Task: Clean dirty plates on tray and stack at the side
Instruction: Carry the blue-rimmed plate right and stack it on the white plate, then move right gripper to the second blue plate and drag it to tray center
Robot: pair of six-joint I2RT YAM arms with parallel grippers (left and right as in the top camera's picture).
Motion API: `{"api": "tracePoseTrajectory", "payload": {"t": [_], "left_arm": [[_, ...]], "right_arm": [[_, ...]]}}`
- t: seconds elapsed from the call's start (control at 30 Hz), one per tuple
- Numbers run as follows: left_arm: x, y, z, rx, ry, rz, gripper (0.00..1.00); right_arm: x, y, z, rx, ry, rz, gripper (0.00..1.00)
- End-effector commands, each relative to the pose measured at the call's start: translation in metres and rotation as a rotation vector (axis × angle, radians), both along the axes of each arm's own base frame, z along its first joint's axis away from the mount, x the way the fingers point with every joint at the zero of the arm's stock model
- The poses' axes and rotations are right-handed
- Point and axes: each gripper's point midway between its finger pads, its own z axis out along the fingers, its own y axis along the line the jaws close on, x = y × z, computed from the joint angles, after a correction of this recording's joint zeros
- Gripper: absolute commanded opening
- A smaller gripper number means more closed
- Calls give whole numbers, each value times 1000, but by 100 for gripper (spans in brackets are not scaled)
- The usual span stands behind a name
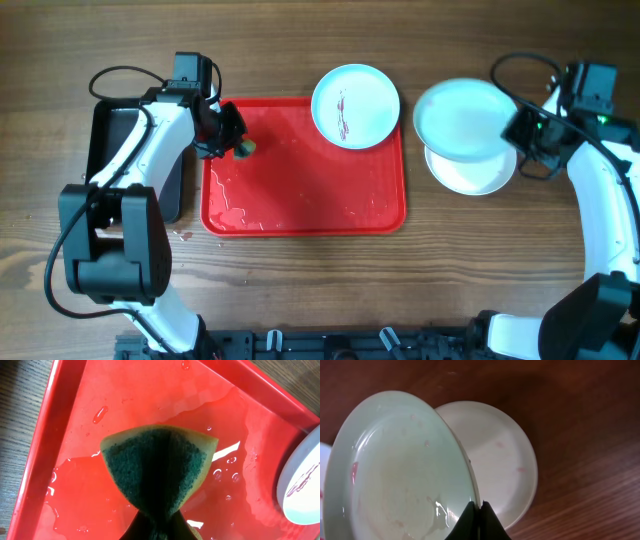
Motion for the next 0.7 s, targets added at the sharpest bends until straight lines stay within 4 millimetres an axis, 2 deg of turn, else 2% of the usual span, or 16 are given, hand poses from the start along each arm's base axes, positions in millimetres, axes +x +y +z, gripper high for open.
{"api": "tracePoseTrajectory", "payload": {"t": [0.0,0.2,0.23,0.27,0.3,0.37,0.5,0.57,0.67], "left_arm": [[4,1,1,12,-7,4,4],[4,1,1,12,-7,4,4],[4,1,1,12,-7,4,4],[4,1,1,12,-7,4,4],[4,1,1,12,-7,4,4],[4,1,1,12,-8,4,4],[4,1,1,12,-7,4,4],[4,1,1,12,-7,4,4],[4,1,1,12,-7,4,4]], "right_arm": [[-16,-17,-21,-18,35,-80,4],[-27,-21,-43,-38,63,-96,5],[-29,-21,-45,-38,67,-93,16],[-29,-20,-45,-37,68,-89,32],[-26,-16,-44,-21,58,-66,40],[-18,-4,-41,31,19,7,47],[6,41,-17,174,-101,198,51],[23,74,-1,177,-158,296,52],[41,125,10,208,-220,346,51]]}}
